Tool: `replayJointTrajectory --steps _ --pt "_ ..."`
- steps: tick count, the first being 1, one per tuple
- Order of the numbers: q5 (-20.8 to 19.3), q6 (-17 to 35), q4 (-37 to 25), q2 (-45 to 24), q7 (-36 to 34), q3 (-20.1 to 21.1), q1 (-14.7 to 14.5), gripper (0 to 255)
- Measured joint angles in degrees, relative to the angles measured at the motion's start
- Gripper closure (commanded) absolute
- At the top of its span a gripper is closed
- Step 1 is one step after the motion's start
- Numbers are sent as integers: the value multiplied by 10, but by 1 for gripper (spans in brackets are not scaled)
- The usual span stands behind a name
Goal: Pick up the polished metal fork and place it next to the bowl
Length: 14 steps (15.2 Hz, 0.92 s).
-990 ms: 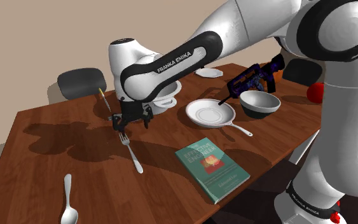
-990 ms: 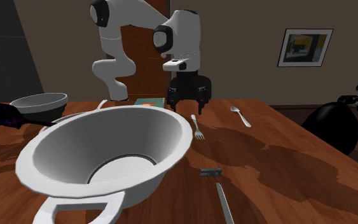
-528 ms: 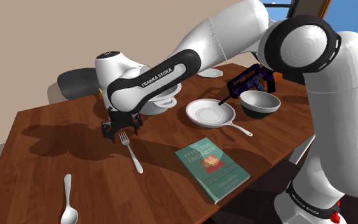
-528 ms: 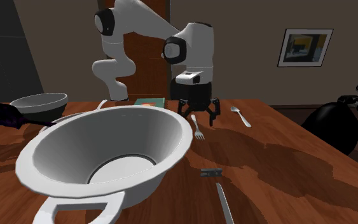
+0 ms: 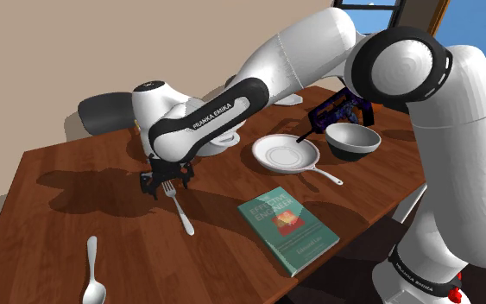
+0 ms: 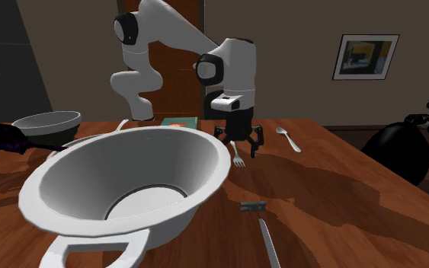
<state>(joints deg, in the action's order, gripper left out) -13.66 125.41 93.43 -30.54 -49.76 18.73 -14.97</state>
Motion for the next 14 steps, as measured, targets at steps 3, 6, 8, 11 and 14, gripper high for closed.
replayJointTrajectory --steps 3,6,8,11,14 --pt "0 0 0 0 0 0 0 255" --pt "-1 -13 -1 5 0 -2 2 255" --pt "-1 -7 1 6 0 -2 3 255" --pt "0 -2 2 7 -1 -1 2 255" --pt "0 -4 -2 4 0 0 1 255"
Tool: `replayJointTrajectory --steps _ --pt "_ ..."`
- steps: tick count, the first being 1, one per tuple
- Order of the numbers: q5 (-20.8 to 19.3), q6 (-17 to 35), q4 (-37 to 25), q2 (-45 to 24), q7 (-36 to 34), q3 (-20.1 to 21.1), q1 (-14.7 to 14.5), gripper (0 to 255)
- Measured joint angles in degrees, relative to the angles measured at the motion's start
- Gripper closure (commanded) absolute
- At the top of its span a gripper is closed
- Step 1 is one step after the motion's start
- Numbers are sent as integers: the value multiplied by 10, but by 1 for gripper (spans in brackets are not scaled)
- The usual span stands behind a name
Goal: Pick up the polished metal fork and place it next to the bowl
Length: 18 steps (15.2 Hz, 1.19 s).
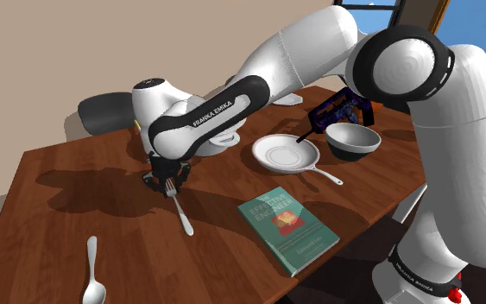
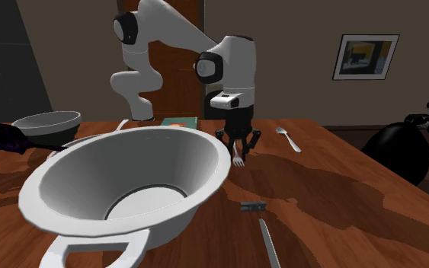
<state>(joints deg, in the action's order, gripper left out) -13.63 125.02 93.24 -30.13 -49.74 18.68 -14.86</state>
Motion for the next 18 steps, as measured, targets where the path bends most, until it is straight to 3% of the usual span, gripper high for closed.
replayJointTrajectory --steps 18 --pt "24 -108 -61 47 19 13 4 255"
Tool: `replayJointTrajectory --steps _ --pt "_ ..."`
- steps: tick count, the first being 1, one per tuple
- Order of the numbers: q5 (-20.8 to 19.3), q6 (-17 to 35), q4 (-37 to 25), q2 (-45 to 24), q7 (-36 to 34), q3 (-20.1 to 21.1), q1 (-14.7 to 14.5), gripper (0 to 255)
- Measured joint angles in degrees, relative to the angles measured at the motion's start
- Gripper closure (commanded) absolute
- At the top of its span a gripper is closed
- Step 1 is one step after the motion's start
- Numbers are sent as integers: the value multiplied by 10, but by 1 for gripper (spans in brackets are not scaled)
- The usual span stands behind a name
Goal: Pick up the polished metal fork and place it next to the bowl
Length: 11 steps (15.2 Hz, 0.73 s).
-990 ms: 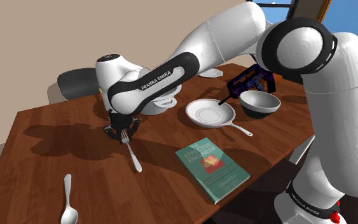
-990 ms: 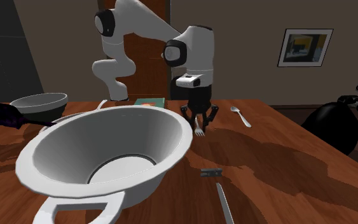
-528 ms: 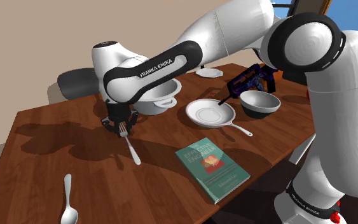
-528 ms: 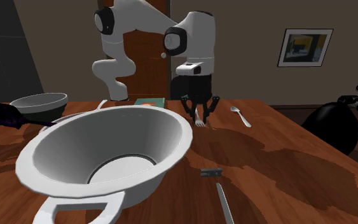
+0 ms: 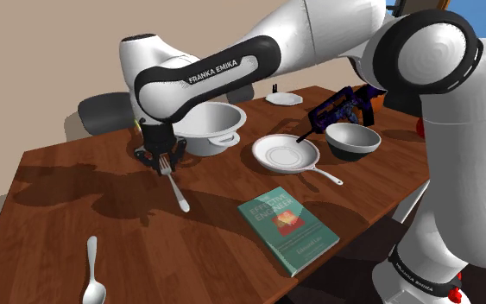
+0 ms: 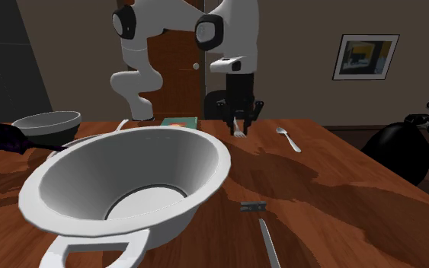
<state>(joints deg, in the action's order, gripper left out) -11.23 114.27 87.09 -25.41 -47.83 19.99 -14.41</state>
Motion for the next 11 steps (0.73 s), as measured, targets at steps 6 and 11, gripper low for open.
replayJointTrajectory --steps 6,11 --pt "4 -44 -40 5 3 2 -3 255" --pt "7 -81 -73 9 7 4 -5 255"
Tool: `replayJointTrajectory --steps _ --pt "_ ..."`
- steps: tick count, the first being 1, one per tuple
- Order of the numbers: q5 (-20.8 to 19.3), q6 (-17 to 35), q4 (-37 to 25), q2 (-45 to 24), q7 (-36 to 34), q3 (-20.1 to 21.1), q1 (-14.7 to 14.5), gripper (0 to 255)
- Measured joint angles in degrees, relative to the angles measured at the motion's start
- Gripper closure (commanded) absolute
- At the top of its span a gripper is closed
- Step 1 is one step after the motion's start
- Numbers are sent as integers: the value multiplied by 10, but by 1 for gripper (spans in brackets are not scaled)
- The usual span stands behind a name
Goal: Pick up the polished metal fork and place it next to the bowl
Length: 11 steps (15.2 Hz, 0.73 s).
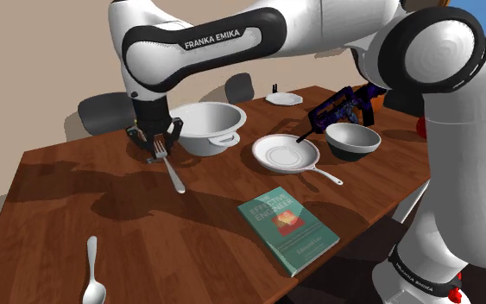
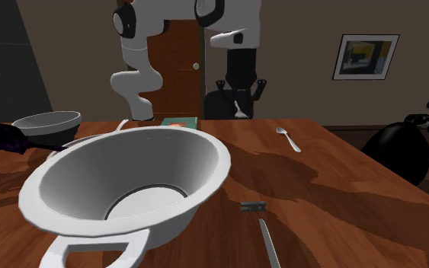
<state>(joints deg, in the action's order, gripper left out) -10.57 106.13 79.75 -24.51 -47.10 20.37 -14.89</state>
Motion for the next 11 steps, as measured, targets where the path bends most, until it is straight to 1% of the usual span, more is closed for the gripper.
replayJointTrajectory --steps 2,3,8,11 --pt "0 -13 -12 1 1 1 -1 255" --pt "4 -11 -2 10 5 1 4 255" --pt "40 33 132 107 55 -5 57 255" --pt "61 53 200 160 89 -12 82 255"
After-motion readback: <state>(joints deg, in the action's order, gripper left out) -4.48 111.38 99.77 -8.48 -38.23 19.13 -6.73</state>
